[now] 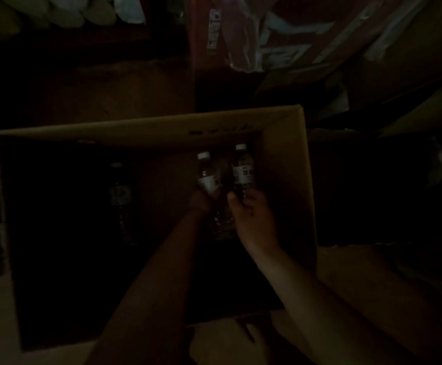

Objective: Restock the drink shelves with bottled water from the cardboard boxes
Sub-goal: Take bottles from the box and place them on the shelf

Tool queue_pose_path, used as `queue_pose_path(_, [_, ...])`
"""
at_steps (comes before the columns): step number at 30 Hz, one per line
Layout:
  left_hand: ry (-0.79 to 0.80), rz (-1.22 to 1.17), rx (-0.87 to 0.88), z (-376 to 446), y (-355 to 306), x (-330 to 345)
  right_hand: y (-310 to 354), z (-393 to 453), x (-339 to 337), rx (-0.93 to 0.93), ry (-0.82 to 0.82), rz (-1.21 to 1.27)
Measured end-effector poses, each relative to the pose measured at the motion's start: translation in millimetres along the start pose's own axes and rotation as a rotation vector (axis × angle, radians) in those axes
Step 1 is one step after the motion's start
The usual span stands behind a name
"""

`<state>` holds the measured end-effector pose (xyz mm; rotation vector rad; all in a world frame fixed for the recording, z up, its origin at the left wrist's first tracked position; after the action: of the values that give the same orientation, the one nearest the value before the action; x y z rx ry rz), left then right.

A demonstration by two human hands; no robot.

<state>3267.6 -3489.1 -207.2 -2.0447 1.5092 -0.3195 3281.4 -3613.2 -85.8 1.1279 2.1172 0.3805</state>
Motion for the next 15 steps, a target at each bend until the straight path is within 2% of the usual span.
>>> queue_pose_path(9, [-0.081, -0.008, -0.112, -123, -54, -63, 69, -79, -34, -0.131, 0.02, -0.132])
queue_pose_path(12, [-0.019, -0.187, -0.138, -172, -78, -73, 73, -93, -37, -0.096, 0.127, -0.148])
queue_pose_path(15, [0.1, -0.281, -0.121, -229, -115, -83, 108, -136, -57, -0.034, 0.333, -0.142])
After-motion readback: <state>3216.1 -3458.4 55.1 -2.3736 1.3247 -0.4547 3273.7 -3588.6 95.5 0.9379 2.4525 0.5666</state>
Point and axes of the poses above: each hand's wrist, its own z-axis towards the middle knuckle, its own x-axis out of the palm, y = z × x, the point moved 6 cm from there along z, towards the middle knuckle, and after that the axes turned 10 degrees about -z, right-handed, at the moved point
